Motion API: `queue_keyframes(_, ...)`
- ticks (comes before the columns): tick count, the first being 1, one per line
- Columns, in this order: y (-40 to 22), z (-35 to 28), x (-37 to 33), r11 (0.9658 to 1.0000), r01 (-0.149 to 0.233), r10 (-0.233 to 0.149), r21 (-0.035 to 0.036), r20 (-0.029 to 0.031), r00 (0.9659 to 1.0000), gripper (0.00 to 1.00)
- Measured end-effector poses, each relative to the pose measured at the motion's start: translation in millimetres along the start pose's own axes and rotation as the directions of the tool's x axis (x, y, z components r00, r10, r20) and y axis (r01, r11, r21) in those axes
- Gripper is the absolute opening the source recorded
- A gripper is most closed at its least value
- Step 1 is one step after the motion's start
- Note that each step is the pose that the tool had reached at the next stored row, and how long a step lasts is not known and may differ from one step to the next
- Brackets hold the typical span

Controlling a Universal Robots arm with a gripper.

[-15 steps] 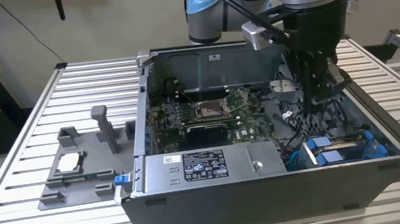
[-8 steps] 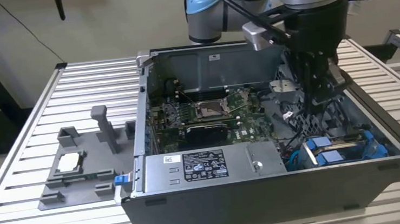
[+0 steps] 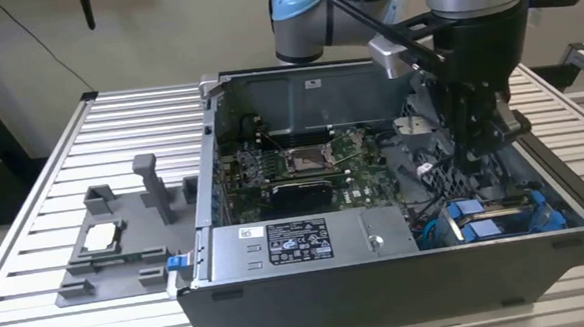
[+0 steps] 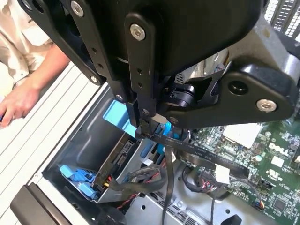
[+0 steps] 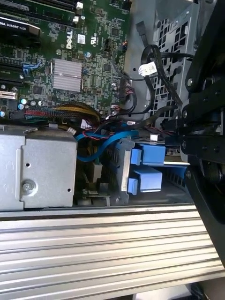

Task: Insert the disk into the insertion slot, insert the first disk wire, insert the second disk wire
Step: 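Insert the second disk wire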

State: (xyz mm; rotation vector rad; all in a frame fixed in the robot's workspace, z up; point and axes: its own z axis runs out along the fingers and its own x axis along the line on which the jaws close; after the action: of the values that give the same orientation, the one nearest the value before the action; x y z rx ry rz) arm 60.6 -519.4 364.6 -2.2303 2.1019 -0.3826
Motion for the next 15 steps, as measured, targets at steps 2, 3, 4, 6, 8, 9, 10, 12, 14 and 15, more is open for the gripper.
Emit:
queue_keyframes(2,-1.9,1.8,3.0,1.0000,0.001,-0.001,-0.0065,0.0014,1.0000,0.16)
queue_keyframes(3,-2.9,2.8,4.7,1.0000,0.001,-0.001,-0.0096,0.0024,1.0000,0.16)
queue_keyframes(4,-4.0,3.7,6.3,0.9999,0.001,-0.001,-0.0124,0.0031,1.0000,0.16)
queue_keyframes(6,-6.0,5.2,9.8,0.9998,0.002,-0.002,-0.0174,0.0039,1.0000,0.16)
queue_keyframes(8,-8.3,6.7,13.6,0.9997,0.002,-0.002,-0.0224,0.0044,1.0000,0.16)
queue_keyframes(9,-9.4,7.4,15.5,0.9997,0.003,-0.003,-0.0250,0.0047,1.0000,0.16)
queue_keyframes(10,-10.5,8.2,17.4,0.9996,0.003,-0.003,-0.0277,0.0050,1.0000,0.16)
queue_keyframes(12,-12.7,9.7,21.2,0.9995,0.004,-0.004,-0.0327,0.0055,1.0000,0.16)
queue_keyframes(14,-15.0,11.2,24.9,0.9993,0.004,-0.004,-0.0381,0.0060,1.0000,0.16)
queue_keyframes(15,-16.1,11.9,26.8,0.9992,0.005,-0.005,-0.0406,0.0062,1.0000,0.16)
